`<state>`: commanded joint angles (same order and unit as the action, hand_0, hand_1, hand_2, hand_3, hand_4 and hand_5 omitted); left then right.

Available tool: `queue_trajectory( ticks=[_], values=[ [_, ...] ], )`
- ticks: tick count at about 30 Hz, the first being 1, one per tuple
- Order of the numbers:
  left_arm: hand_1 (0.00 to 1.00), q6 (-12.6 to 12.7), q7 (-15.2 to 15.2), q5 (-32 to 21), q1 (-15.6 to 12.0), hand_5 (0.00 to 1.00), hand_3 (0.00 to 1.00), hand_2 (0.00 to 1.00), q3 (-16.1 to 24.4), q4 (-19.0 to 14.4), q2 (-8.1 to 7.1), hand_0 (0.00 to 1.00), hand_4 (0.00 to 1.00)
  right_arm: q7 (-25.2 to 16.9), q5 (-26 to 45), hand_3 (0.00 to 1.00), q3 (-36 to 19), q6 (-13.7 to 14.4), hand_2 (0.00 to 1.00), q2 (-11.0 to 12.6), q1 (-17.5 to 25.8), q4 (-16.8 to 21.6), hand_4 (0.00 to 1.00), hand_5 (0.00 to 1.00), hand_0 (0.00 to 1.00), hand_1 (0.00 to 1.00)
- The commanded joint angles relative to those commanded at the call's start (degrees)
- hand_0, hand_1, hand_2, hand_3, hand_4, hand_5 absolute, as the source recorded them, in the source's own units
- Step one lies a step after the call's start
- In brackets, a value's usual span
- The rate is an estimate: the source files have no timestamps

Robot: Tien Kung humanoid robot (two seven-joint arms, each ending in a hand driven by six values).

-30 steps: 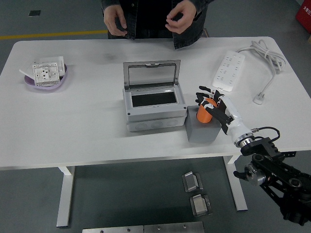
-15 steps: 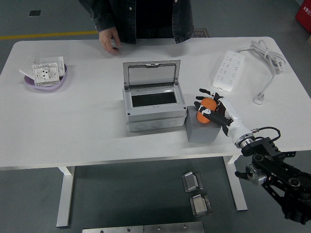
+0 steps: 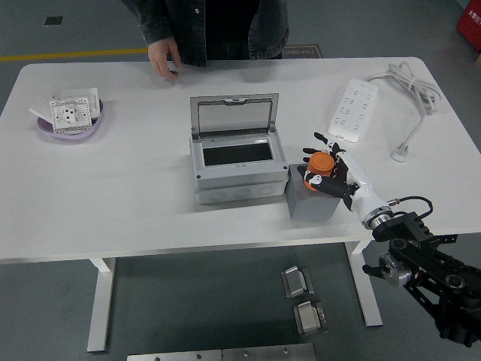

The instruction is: Pick up the cylinder from the cube,place it in the box,flap close box

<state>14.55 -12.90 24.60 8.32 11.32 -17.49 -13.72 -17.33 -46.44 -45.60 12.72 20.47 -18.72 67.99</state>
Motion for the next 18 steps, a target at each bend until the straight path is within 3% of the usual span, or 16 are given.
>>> queue_trajectory(
  ticks=[5, 6, 12, 13, 18],
  values=[
    [0.576, -0.01, 0.02, -0.02, 0.13, 0.271, 0.664, 0.573, 0.02, 0.01, -0.10, 0.614, 0.711, 0.21, 0.92, 0.949, -0.34, -0.87, 0.787, 0.01, 0.14, 0.03, 0.784, 0.066, 0.802, 0.754],
    [0.576, -0.02, 0.03, -0.01, 0.16, 0.269, 0.665, 0.573, 0.03, 0.01, -0.12, 0.614, 0.711, 0.28, 1.04, 0.756, -0.31, -1.02, 0.719, 0.02, 0.15, 0.02, 0.577, 0.002, 0.779, 0.731],
    [0.576, -0.03, 0.07, 0.03, 0.30, 0.269, 0.665, 0.573, 0.25, -0.01, -0.23, 0.614, 0.711, 1.11, 1.35, 0.756, 0.11, -2.22, 0.719, 0.12, 0.17, 0.05, 0.577, 0.002, 0.779, 0.731],
    [0.576, -0.04, 0.07, 0.04, 0.31, 0.268, 0.664, 0.573, 0.28, -0.02, -0.24, 0.614, 0.711, 1.32, 1.32, 0.622, 0.19, -2.47, 0.618, 0.14, 0.16, 0.10, 0.368, 0.002, 0.757, 0.667],
    [0.576, -0.07, 0.08, 0.01, 0.38, 0.268, 0.664, 0.573, 0.33, -0.01, -0.25, 0.614, 0.711, 1.96, 1.05, 0.622, 0.40, -2.76, 0.618, 0.24, 0.20, 0.44, 0.368, 0.002, 0.757, 0.667]
  ],
)
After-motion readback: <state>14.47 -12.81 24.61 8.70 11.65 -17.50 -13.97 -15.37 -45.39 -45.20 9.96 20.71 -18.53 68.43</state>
